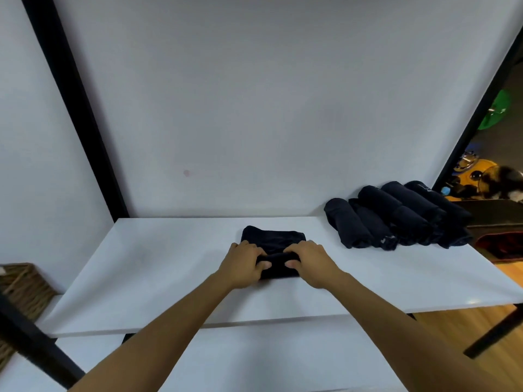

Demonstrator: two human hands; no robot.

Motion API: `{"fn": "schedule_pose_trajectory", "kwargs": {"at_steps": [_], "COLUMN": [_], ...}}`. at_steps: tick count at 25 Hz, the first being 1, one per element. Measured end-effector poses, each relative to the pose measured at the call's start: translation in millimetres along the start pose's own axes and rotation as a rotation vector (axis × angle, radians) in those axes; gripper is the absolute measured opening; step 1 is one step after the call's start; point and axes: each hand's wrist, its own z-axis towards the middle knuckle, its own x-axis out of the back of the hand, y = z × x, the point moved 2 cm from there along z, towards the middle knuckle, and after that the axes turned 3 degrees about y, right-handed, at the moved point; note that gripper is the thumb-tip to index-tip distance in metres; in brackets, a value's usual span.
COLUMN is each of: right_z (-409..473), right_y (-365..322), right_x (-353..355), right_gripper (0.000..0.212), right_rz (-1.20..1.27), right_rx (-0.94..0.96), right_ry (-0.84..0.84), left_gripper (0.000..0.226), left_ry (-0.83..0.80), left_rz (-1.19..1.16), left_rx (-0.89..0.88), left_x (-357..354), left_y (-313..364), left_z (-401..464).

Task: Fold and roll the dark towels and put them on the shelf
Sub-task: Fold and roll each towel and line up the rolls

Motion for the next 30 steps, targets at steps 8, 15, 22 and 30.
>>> {"fn": "schedule_pose_trajectory", "kwargs": {"at_steps": [8, 15, 22, 30], "right_z": [27, 45, 79, 132], "right_y": [7, 5, 19, 31], "right_x": [-14, -20, -36, -29], "right_gripper": [0.044, 0.030, 0.057, 0.042], "right_rz": [-0.003, -0.022, -0.163, -0.021], "right_rx": [0.037, 0.056, -0.022, -0.160], "right_ry": [-0.031, 0.289, 0.131, -0.095], "left_gripper": [0.029, 0.033, 0.033, 0.028], "left_ry": [0.216, 0.076, -0.064, -0.112], "left_rz": [0.075, 0.149, 0.153, -0.149], "left_rx": [-0.059, 0.011, 0.087, 0.211], "left_x": [3, -15, -17, -24], "left_y": [-6, -18, -29, -55], "left_z": [43, 71, 130, 174]}}
